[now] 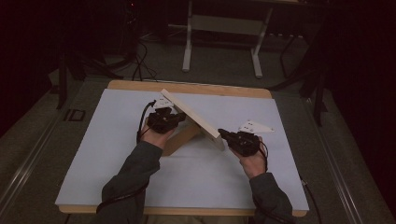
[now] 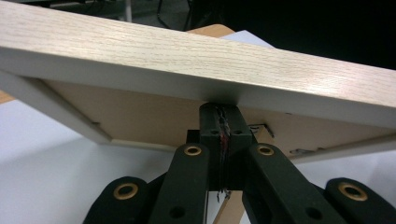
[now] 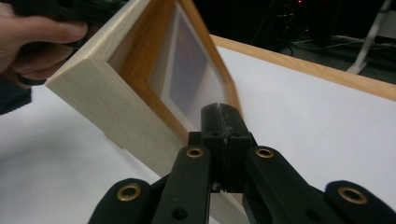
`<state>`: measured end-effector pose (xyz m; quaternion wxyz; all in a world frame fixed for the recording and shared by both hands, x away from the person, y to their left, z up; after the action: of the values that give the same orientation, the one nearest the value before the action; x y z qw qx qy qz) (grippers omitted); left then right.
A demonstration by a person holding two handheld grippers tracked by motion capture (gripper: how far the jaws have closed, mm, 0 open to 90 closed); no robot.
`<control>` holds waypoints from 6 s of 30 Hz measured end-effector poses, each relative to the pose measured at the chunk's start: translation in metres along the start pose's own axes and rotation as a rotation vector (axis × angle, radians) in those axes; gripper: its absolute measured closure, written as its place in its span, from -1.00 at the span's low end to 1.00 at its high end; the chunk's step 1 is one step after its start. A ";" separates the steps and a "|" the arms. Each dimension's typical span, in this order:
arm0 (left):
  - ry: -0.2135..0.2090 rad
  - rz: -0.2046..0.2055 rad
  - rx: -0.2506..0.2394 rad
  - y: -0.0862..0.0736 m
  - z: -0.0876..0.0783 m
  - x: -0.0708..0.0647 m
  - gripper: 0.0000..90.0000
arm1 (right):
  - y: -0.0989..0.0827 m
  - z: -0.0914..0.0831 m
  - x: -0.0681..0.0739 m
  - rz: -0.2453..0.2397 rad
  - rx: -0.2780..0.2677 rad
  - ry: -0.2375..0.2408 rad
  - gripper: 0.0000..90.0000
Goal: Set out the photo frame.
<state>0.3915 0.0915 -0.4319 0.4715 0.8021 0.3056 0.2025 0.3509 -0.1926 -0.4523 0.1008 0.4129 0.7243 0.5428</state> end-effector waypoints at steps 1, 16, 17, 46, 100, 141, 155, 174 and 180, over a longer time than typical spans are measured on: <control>-0.002 -0.001 0.001 0.000 0.000 0.001 1.00 | 0.000 0.000 0.001 0.002 0.002 0.007 1.00; -0.022 -0.029 0.001 0.003 0.009 0.014 1.00 | -0.002 0.008 0.019 -0.034 0.028 0.052 1.00; -0.021 -0.032 -0.001 0.002 0.009 0.015 1.00 | -0.003 0.008 0.020 -0.035 0.028 0.055 1.00; -0.066 -0.003 0.009 0.016 0.035 0.029 1.00 | -0.006 0.025 0.053 -0.084 0.049 0.135 1.00; -0.048 -0.091 -0.142 -0.020 -0.060 0.015 0.55 | 0.000 0.028 0.019 -0.068 0.074 0.019 0.92; -0.090 -0.079 -0.051 -0.017 -0.045 -0.028 0.39 | 0.005 0.019 -0.019 -0.038 0.083 -0.078 0.72; -0.119 -0.091 -0.031 -0.019 -0.051 0.005 0.55 | 0.008 0.014 -0.030 -0.034 0.084 -0.113 0.71; -0.252 -0.055 -0.025 -0.019 -0.050 0.041 0.60 | 0.030 0.007 -0.057 -0.010 0.076 -0.177 0.68; -0.287 -0.056 -0.030 -0.020 -0.047 0.049 0.60 | 0.036 0.009 -0.061 -0.004 0.072 -0.176 0.64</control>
<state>0.3923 0.1619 -0.4250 0.5276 0.8069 0.2542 0.0771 0.4130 -0.2264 -0.4430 0.1503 0.4609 0.7327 0.4777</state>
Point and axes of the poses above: each handheld gripper's, and its own axes: z roughly forward along the jaws, y roughly out of its top, x roughly to its left, the point moved 1 cm from there along z, roughly forward along the jaws, and after that the axes turned 13 degrees about z, right-handed, at the moved point
